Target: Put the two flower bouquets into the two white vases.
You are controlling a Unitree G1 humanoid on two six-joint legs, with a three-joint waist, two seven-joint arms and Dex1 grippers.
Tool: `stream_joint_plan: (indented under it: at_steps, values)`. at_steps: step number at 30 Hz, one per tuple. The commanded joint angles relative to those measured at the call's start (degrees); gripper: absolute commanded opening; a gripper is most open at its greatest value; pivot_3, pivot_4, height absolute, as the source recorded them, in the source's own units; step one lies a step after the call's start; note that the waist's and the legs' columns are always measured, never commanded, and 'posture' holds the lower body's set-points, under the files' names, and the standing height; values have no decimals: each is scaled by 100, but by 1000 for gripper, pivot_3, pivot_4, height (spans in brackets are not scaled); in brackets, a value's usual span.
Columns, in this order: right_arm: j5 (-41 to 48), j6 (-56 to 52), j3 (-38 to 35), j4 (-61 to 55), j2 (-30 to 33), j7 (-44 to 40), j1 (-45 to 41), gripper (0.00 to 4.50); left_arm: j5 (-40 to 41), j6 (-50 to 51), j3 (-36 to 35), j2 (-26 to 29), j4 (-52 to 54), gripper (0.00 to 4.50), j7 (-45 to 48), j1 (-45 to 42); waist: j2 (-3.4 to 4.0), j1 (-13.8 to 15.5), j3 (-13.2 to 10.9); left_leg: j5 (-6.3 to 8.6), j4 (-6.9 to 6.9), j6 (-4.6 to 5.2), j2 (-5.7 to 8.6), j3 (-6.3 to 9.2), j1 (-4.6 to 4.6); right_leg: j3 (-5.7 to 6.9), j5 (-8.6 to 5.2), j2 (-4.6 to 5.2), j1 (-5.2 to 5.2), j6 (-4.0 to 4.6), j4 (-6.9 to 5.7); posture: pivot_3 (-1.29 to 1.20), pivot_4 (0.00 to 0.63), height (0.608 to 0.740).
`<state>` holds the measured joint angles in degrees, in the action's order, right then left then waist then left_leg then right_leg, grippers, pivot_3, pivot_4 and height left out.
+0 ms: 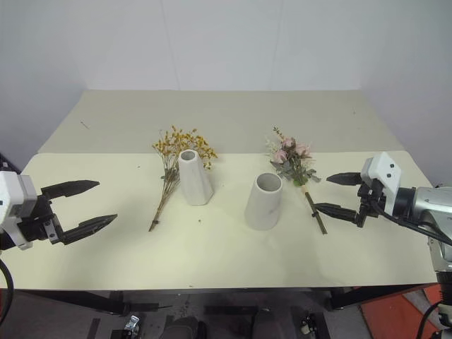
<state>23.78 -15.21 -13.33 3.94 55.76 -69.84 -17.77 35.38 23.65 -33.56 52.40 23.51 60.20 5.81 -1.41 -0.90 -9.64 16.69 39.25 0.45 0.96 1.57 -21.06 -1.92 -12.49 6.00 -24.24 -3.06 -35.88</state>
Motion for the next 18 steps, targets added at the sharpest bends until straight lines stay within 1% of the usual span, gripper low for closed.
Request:
stream_joint_plan:
  at_steps: [1,12,14,18]
  values:
    - [18,37,-18,-43,-12,45,-157,4475,35,-55,-83,24,166,4500,-38,3,0,-2,0,0,0,0,0,0,0,0,0,0,0,0,0,0,150,740]
    - [-110,-8,168,125,-167,300,-440,4475,62,-8,-178,54,230,4500,-54,93,0,-3,0,0,0,0,0,0,0,0,0,0,0,0,0,0,150,740]
    - [-158,-118,234,132,-230,419,-541,4475,69,-11,-165,69,225,4500,-43,72,0,-12,0,0,0,0,0,-1,0,0,0,0,0,0,-1,0,150,740]
    - [-444,-712,620,258,-355,888,-972,4475,90,-42,-95,122,172,4500,4,-58,0,-21,0,0,0,0,0,0,0,0,0,0,-3,1,-2,0,150,740]
